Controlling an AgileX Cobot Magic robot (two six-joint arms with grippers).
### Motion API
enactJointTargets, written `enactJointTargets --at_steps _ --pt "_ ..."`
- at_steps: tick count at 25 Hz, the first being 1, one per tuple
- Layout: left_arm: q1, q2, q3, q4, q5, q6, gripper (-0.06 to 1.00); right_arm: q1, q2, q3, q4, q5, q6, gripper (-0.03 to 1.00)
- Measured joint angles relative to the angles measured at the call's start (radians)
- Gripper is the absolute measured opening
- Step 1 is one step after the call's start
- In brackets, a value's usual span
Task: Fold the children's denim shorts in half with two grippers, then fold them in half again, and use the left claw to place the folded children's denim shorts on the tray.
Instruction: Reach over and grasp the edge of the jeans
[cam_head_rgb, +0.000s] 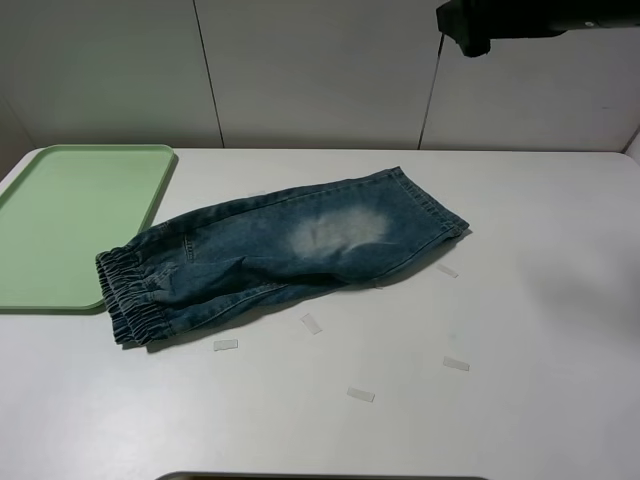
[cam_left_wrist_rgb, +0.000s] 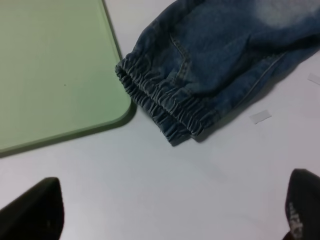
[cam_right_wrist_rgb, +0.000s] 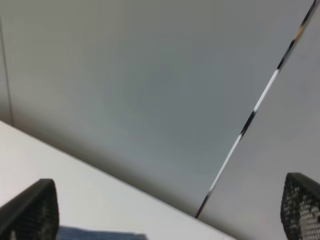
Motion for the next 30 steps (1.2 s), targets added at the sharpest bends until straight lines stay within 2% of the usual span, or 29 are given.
enactJointTargets --at_steps 7,12,17,25,30 --pt "0.000 0.000 0.000 0.001 0.000 -0.003 0.98 0.000 0.000 0.000 0.002 0.111 0.110 0.67" --pt "0.000 0.000 0.000 0.001 0.000 -0.003 0.99 0.000 0.000 0.000 0.003 0.219 0.178 0.67" --pt "0.000 0.000 0.000 0.001 0.000 -0.003 0.99 0.000 0.000 0.000 0.003 0.266 0.254 0.67" --pt "0.000 0.000 0.000 0.001 0.000 -0.003 0.99 0.000 0.002 0.000 -0.001 0.280 0.266 0.67" --pt "0.000 0.000 0.000 0.001 0.000 -0.003 0.99 0.000 0.035 0.000 -0.004 0.351 0.238 0.67"
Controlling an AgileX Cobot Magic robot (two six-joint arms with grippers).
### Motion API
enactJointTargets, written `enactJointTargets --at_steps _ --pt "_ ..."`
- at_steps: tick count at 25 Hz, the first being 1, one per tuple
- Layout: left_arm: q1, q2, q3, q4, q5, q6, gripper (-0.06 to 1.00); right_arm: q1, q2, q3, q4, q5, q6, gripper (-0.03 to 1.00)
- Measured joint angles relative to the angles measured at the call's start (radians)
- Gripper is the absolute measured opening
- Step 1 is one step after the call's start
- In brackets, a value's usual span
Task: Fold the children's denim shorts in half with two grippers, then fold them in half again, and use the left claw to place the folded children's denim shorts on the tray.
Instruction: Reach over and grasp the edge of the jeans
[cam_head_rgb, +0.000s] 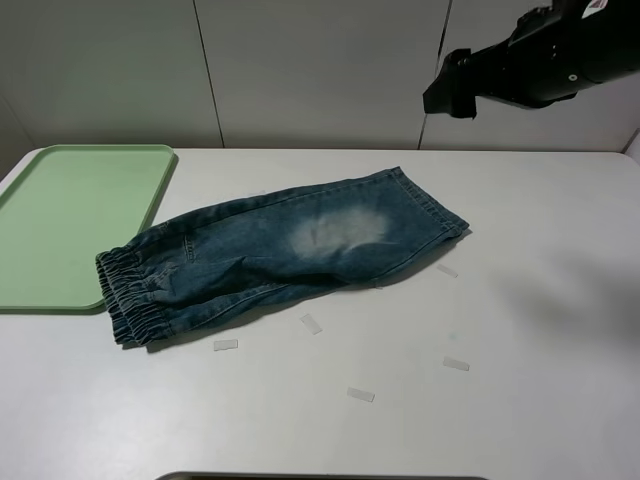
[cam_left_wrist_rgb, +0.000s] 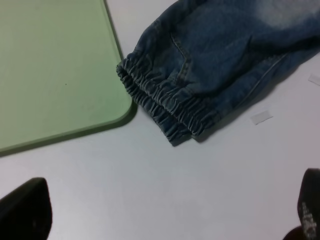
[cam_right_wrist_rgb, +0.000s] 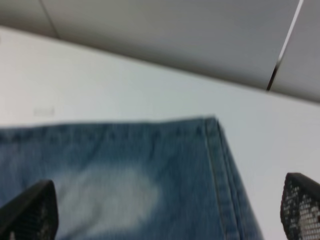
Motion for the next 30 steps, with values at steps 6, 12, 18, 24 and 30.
enactJointTargets --at_steps 6,12,18,24,30 --pt "0.000 0.000 0.000 0.000 0.000 0.000 0.99 -0.038 0.080 -0.018 0.048 0.048 -0.141 0.67" --pt "0.000 0.000 0.000 0.000 0.000 -0.001 0.99 -0.130 0.201 -0.142 0.063 0.176 -0.180 0.67" --pt "0.000 0.000 0.000 0.000 0.000 -0.001 0.99 -0.215 0.466 -0.401 0.102 0.368 -0.242 0.67" --pt "0.000 0.000 0.000 0.000 0.000 -0.001 0.99 -0.242 0.698 -0.609 0.178 0.510 -0.383 0.67" --pt "0.000 0.000 0.000 0.001 0.000 -0.001 0.99 -0.250 0.847 -0.733 0.255 0.558 -0.472 0.67"
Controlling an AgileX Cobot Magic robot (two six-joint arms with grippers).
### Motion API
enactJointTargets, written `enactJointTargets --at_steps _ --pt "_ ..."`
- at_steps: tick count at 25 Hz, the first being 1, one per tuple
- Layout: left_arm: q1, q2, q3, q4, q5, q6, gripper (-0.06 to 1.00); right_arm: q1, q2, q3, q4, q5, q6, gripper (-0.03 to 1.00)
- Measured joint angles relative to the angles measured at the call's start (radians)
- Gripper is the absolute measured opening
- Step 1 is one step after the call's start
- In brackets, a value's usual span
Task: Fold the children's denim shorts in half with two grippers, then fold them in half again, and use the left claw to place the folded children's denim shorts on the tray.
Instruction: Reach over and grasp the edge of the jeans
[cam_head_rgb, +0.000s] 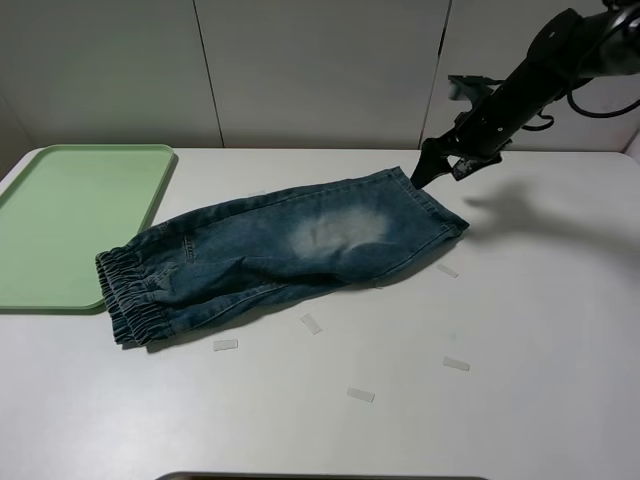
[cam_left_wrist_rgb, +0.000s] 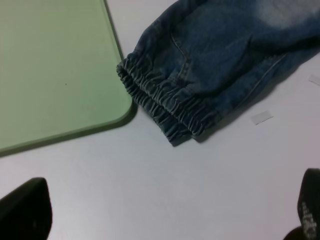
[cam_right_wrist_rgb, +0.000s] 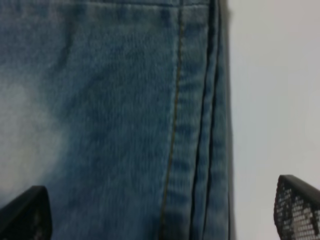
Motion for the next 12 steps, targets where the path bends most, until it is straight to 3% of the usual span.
enactJointTargets --at_steps 12 --pt "0.000 0.000 0.000 0.000 0.000 0.000 0.99 -0.008 0.119 -0.038 0.076 -0.007 -0.047 0.67"
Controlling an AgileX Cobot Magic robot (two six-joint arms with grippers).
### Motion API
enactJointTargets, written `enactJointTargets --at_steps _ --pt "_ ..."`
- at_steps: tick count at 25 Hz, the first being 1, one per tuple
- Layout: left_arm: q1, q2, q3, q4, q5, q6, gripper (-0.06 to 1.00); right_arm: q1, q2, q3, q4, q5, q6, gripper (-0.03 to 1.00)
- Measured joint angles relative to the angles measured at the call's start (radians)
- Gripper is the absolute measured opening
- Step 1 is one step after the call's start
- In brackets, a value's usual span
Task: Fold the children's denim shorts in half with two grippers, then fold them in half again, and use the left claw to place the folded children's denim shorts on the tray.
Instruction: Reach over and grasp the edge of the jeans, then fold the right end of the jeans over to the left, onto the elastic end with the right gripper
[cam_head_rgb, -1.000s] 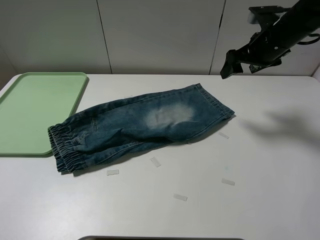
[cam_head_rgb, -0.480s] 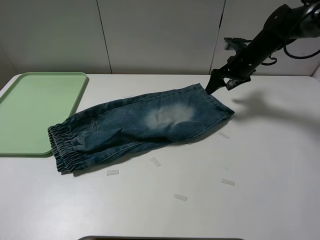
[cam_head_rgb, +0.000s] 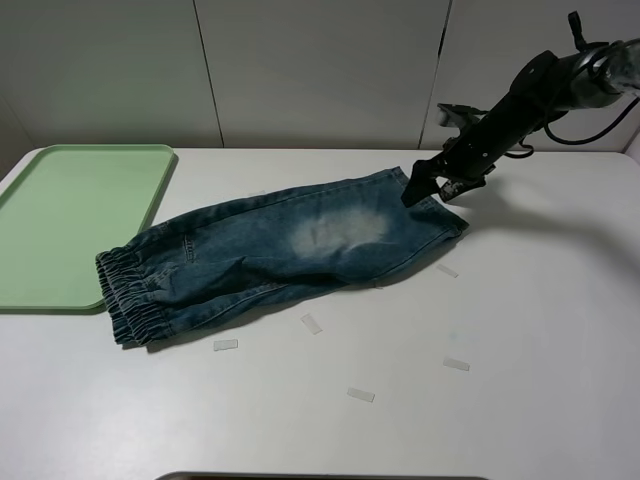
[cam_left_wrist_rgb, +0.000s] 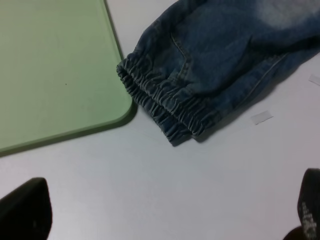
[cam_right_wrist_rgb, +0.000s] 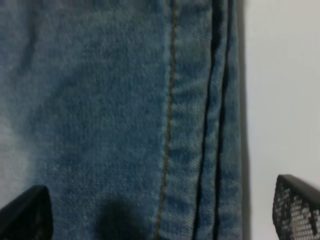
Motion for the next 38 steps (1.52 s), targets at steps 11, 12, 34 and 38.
enactJointTargets --at_steps 11,12,34,38 --pt "0.000 0.000 0.000 0.000 0.000 0.000 0.99 0.025 0.006 -0.004 0.072 0.075 -0.009 0.63" --pt "0.000 0.000 0.000 0.000 0.000 0.000 0.99 0.034 0.007 -0.004 0.093 0.098 -0.009 0.61" --pt "0.000 0.000 0.005 0.000 -0.001 0.000 0.99 0.104 -0.077 0.038 -0.519 0.098 0.607 0.04" --pt "0.000 0.000 0.005 0.000 -0.001 0.000 0.99 0.052 -0.167 0.137 -0.659 0.083 0.755 0.04"
